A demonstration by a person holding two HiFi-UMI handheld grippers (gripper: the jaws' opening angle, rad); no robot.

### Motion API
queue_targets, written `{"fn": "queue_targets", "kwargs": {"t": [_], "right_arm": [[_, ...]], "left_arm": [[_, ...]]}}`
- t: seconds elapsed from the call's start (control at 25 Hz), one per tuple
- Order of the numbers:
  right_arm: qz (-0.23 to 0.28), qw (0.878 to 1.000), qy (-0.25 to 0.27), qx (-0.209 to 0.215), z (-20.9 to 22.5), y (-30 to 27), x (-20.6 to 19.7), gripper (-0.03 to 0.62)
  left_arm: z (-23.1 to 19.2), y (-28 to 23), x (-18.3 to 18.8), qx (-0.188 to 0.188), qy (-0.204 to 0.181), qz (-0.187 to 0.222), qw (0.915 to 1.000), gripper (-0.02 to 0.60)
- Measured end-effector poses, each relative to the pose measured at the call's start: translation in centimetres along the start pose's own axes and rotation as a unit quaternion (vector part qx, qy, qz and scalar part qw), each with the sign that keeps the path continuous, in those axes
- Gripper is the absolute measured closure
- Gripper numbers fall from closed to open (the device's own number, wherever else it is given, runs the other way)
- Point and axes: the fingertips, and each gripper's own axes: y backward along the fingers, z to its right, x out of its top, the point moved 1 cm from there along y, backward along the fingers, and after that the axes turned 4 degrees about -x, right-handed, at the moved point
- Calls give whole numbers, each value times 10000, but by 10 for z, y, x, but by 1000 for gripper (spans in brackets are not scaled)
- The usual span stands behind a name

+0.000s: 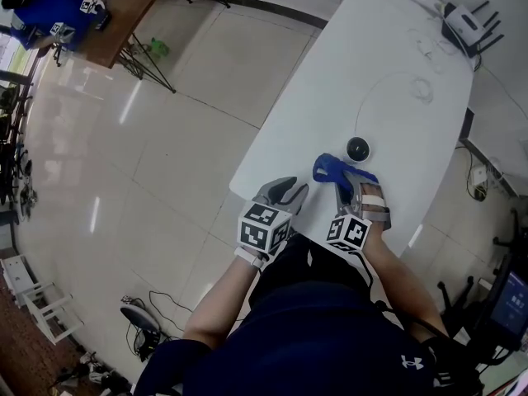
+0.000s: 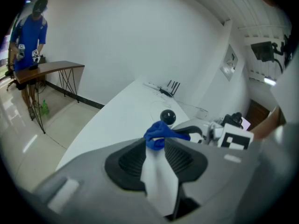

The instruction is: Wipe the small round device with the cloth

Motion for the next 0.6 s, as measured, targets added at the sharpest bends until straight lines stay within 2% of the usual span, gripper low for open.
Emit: {"fn": "queue_targets", "kwargs": {"t": [0.12, 0.2, 0.24, 0.28, 0.32, 0.36, 0.4, 0.48, 0.52, 0.56, 0.6], "right_arm": [[-127, 9997, -38, 205, -13, -11, -12, 483], [6, 9983, -423, 392, -11, -5, -7, 484], [148, 9949, -833, 553, -8, 2, -1, 482], [334, 9861, -1429, 782, -3, 11, 5, 482], [550, 9679, -2202, 1078, 3, 20, 9, 482], [785, 9376, -3079, 1413, 10, 29, 12, 482], [1038, 8956, -3956, 1749, 20, 38, 14, 482], [1589, 7972, -5351, 2300, 51, 57, 23, 482], [1864, 7537, -5792, 2485, 67, 67, 28, 482], [2123, 7179, -6086, 2632, 82, 77, 31, 482], [2360, 6876, -6280, 2778, 93, 85, 34, 482]], "left_arm": [[4, -3, 4, -75, 55, 49, 9999, 459], [5, -4, 7, -111, 34, 113, 9999, 459], [5, -2, 9, -129, 27, 153, 9998, 459], [6, 0, 10, -154, 35, 204, 9997, 459], [7, 2, 12, -196, 62, 273, 9994, 459], [8, 3, 16, -264, 101, 363, 9989, 459], [10, 4, 20, -365, 147, 464, 9981, 459], [17, 4, 29, -715, 276, 658, 9949, 447], [23, 2, 35, -986, 390, 750, 9915, 412], [30, 0, 41, -1326, 544, 854, 9860, 336], [39, -1, 49, -1718, 728, 977, 9776, 266]]}}
